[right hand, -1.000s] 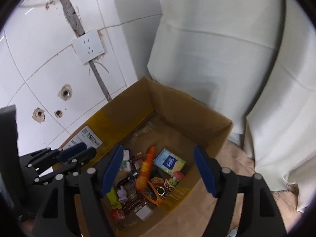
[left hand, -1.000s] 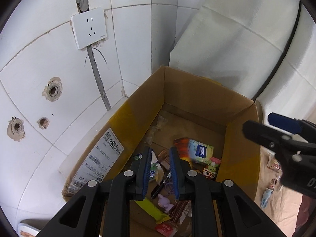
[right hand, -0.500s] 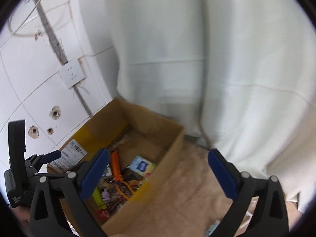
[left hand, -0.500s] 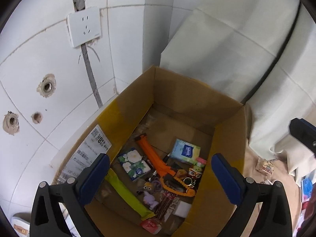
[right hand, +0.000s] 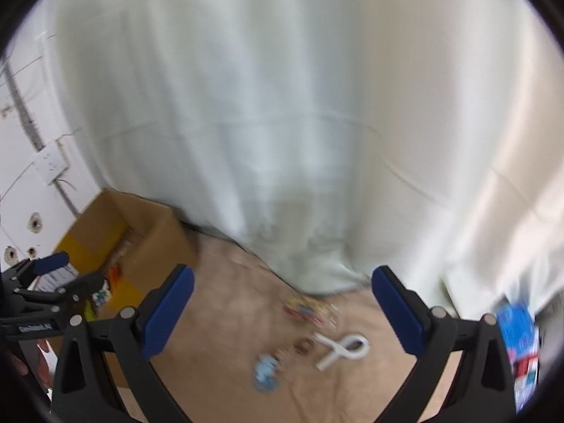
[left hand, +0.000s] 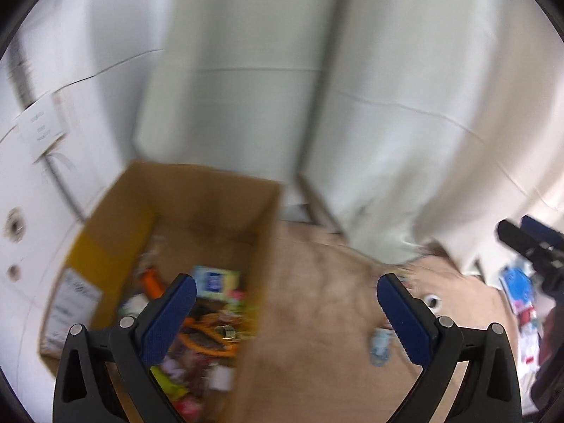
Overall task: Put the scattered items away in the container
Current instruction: 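Return both grippers to the blue keychain and white clip on the table, then grasp the light blue plush keychain with the left gripper and lift it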
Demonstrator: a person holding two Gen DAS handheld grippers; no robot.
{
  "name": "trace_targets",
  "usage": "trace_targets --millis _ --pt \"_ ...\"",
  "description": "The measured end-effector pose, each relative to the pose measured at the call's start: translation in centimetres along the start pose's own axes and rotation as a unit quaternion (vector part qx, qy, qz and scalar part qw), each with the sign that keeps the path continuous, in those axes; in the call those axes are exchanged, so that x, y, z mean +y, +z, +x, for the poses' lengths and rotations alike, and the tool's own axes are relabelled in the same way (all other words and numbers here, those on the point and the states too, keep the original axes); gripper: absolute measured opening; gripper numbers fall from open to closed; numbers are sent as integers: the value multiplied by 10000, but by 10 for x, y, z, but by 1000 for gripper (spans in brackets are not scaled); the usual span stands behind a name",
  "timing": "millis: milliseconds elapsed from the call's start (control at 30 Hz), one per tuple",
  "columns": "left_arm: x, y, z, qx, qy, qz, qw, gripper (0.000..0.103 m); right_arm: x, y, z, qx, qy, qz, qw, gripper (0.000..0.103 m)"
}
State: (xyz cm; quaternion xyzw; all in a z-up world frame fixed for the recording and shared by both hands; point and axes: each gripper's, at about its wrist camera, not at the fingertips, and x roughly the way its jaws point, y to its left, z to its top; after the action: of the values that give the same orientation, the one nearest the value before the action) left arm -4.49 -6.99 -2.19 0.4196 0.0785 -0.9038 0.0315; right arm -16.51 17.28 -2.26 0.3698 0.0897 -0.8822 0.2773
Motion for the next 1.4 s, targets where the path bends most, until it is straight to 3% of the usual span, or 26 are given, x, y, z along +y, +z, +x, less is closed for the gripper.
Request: trace_targets --millis 300,533,600,667,700,733,833,967,1400 --pt "-83 -43 34 170 -282 832 9960 103 -61 -71 22 665 -224 656 9954 102" --pt "-98 -84 78 687 -377 1028 9916 103 -78 -117 48 1157 -389 783 9894 102" --pt "-98 -95 86 652 -331 1001 9923 102 -77 -126 53 1215 -428 700 9892 102" --pt "-98 -104 93 642 -289 1020 9923 97 -76 -135 60 1341 -445 654 9878 102" --pt "-98 -107 97 650 -308 1027 9921 88 -76 -138 62 1383 -447 645 9873 102" --pt "-99 -111 102 686 -305 1055 9916 79 -76 -141 64 1414 -442 638 9869 102" --pt "-100 -120 117 820 -362 1133 9895 71 -75 -147 71 1494 -412 662 9857 101" --pt "-104 -126 134 862 -508 1066 9893 71 -74 -147 73 1524 -349 698 9852 101" --pt "-120 -138 194 1389 -315 1348 9806 71 -80 -151 76 1600 -261 844 9832 98"
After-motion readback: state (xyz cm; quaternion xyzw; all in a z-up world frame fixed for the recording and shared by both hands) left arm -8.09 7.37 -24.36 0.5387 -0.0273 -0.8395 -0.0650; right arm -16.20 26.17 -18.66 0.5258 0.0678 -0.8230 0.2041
